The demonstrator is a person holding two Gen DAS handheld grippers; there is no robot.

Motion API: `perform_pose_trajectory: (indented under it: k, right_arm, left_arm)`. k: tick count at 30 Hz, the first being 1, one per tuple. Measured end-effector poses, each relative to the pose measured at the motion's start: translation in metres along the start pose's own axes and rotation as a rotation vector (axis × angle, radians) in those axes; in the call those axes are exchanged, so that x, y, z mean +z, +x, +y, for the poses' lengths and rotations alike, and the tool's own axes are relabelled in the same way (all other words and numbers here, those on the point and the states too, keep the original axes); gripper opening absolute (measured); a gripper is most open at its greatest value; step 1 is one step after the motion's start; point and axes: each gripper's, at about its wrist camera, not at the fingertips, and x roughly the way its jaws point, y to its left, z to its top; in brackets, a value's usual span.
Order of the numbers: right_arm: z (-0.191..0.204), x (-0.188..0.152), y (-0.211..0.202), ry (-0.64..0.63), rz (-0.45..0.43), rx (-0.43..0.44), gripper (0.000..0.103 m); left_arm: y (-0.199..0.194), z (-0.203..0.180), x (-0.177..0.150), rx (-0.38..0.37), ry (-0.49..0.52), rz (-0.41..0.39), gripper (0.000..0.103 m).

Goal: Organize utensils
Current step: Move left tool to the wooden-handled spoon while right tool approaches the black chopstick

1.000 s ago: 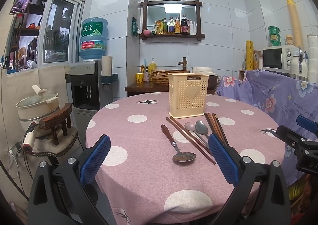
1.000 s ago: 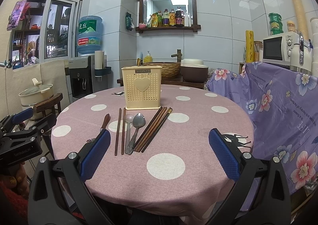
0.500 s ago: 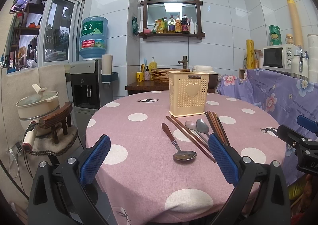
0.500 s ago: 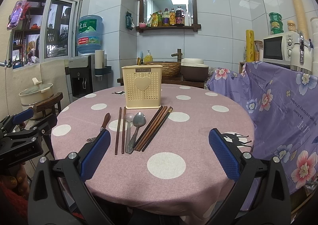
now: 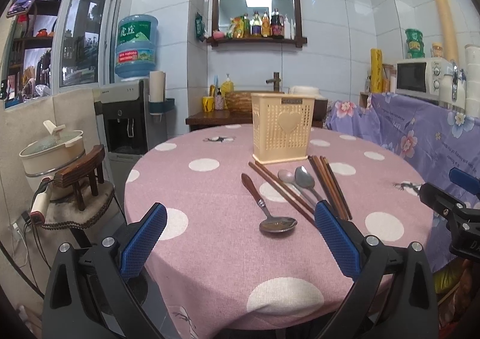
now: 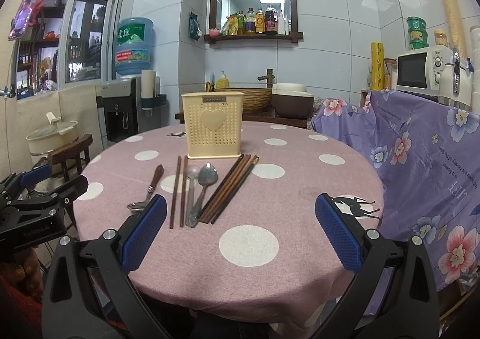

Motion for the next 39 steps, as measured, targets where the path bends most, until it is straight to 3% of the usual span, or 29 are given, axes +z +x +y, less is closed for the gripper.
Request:
perform_pose_trajectory:
  k: [5, 10, 18, 28, 34, 39]
  right_arm:
    - [-0.021, -0.001, 0.024, 0.025, 0.087, -0.061, 0.098]
    - [-0.051, 0.001, 0.057, 0.089, 0.198, -0.103, 0.098]
    - [-0.052, 0.027, 0.127, 0.090, 0.332, -0.055, 0.098]
    - [-0.031, 0.043, 0.224, 0.100, 0.533, -0.047, 0.082]
    - [-0.017, 0.033, 0.241, 0.072, 0.584, -0.059, 0.080]
    - [-0.042, 0.032, 0.230, 0.093, 0.572, -0.142, 0.078]
  left_arm:
    - [0.026, 0.006, 0.007, 0.008, -0.009, 0.130, 0.098]
    - [0.055, 0.022, 0.023, 0.015, -0.034, 0.193, 0.098]
    - [0.128, 0.027, 0.048, -0.005, -0.035, 0.384, 0.098]
    - [0.163, 0.017, 0.053, -0.014, -0.025, 0.444, 0.097]
    - [0.173, 0.015, 0.050, -0.014, -0.022, 0.473, 0.098]
    - [0.173, 0.020, 0.050, -0.003, -0.016, 0.477, 0.098]
